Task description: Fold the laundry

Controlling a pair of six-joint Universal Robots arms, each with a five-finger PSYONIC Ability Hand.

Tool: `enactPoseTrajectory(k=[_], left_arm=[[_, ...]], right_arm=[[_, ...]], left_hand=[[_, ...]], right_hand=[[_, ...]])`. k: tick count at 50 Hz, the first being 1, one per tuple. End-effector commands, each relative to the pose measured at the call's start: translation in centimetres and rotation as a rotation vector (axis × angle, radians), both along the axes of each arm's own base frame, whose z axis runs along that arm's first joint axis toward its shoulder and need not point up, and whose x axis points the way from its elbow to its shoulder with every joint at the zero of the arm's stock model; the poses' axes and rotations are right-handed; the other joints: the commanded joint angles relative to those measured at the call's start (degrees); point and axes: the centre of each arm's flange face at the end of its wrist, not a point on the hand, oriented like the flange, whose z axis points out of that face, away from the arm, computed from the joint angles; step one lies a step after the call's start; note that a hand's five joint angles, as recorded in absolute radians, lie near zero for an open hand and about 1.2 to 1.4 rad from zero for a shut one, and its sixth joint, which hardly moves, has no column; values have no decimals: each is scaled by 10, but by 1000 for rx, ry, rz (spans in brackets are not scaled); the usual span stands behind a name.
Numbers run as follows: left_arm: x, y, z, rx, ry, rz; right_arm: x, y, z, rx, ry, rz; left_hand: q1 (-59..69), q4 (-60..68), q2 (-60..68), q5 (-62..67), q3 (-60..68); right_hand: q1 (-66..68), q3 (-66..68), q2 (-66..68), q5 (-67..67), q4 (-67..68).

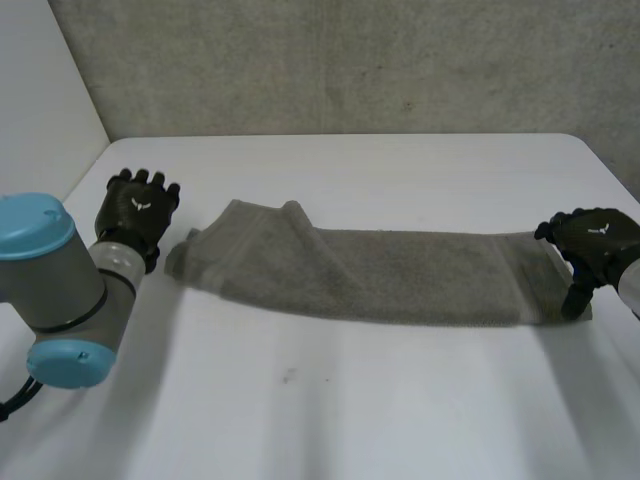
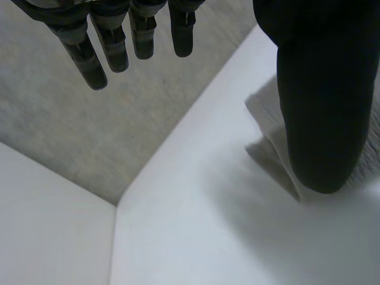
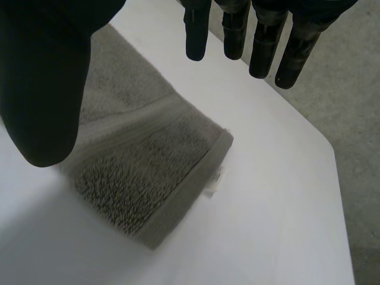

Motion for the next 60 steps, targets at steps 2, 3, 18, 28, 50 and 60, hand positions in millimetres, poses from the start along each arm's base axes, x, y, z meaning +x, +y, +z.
enactPoseTrajectory(k=[2, 3, 18, 28, 50, 60], left_arm=[[8, 4, -17, 50, -12, 22], [9, 4, -18, 55, -12, 23], [6, 8, -44, 128, -22, -26], [-9, 6, -54, 152, 0, -180], [25, 18, -53, 350, -103, 59], [35, 48, -29, 454, -174, 156]], right_arm=[[-2, -4, -39, 27, -41, 57], [-2, -4, -39, 27, -41, 57], [-8, -12, -60, 46, -34, 53], [-10, -13, -60, 40, -31, 46], [-7, -9, -68, 67, -32, 54], [-7, -10, -69, 62, -29, 54]], left_hand=[[23, 29, 29, 7, 29], [23, 29, 29, 7, 29], [18, 24, 24, 2, 24], [21, 27, 27, 6, 27], [260, 266, 266, 244, 266], [272, 278, 278, 256, 278]], right_hand=[[135, 133, 124, 122, 122], [135, 134, 125, 123, 123], [264, 263, 254, 252, 252], [265, 263, 254, 252, 252], [275, 273, 264, 262, 262], [280, 278, 269, 267, 268]])
